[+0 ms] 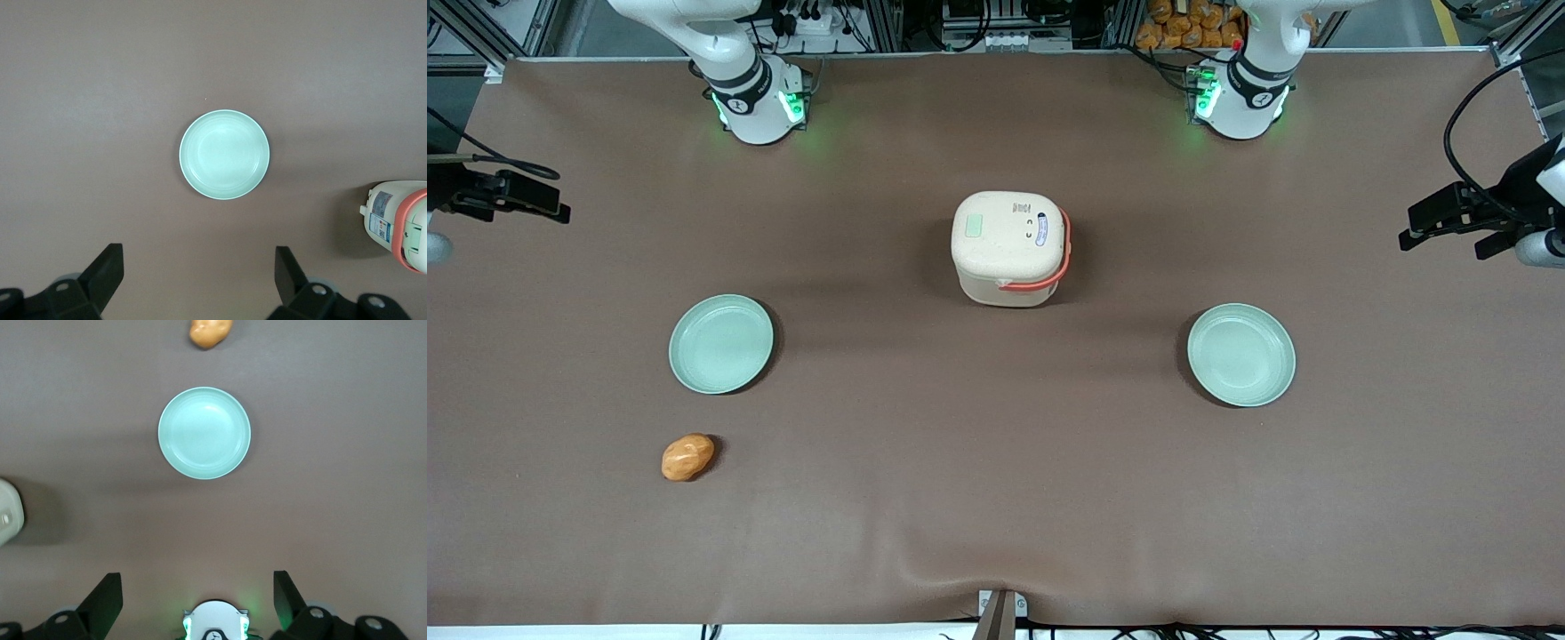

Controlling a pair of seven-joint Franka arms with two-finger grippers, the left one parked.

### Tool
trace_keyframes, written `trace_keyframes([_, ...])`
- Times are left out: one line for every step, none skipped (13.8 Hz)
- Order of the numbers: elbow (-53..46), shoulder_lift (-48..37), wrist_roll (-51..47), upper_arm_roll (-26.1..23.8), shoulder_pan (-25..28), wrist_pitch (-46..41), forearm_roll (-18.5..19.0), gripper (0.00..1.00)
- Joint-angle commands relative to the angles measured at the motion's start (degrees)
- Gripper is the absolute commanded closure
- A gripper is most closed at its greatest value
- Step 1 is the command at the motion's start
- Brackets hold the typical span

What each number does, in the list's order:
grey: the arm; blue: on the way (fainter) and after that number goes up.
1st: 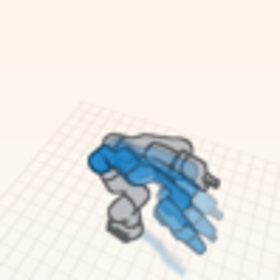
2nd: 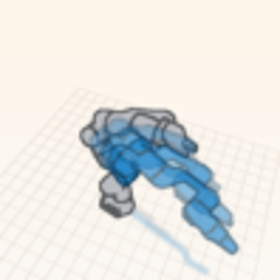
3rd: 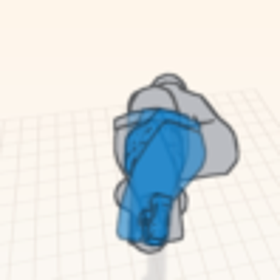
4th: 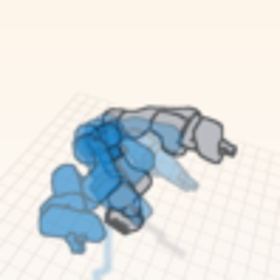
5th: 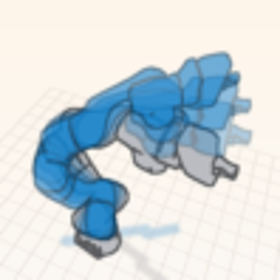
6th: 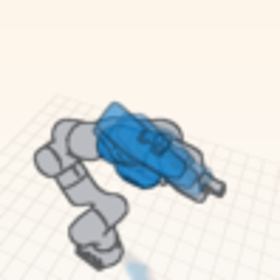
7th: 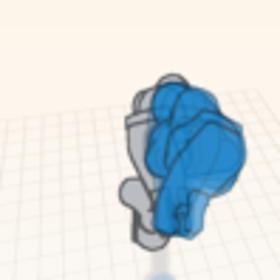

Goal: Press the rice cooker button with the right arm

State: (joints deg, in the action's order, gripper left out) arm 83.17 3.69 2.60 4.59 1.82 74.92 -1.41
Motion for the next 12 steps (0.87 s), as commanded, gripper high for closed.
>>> trace_keyframes([-0.64,-0.09,2.14,0.24,2.73,-1.0,-0.61,0.0])
trace_keyframes([-0.64,0.09,2.15,0.24,4.22,-1.0,-0.53,0.0])
trace_keyframes([-0.55,0.09,1.97,0.24,6.5,-0.92,-0.26,0.0])
trace_keyframes([-0.55,0.18,1.54,0.24,8.7,-0.65,-0.09,0.0])
trace_keyframes([-0.55,0.35,1.36,0.24,10.64,0.04,-0.52,0.0])
trace_keyframes([-0.46,0.53,0.75,0.24,13.35,1.44,-0.61,0.0])
trace_keyframes([-0.29,1.05,-1.61,0.24,16.51,2.76,-0.61,0.0])
trace_keyframes([-0.2,1.49,-5.11,0.24,19.5,3.47,-0.7,0.07])
trace_keyframes([-0.2,2.28,-9.32,0.24,23.19,4.17,-0.7,0.23])
trace_keyframes([-0.2,3.5,-14.59,0.24,26.36,5.31,-0.7,0.39])
trace_keyframes([-0.02,4.56,-19.43,0.16,28.65,6.8,-0.79,0.5])
trace_keyframes([0.07,5.96,-22.0,0.16,31.02,8.73,-0.96,0.58])
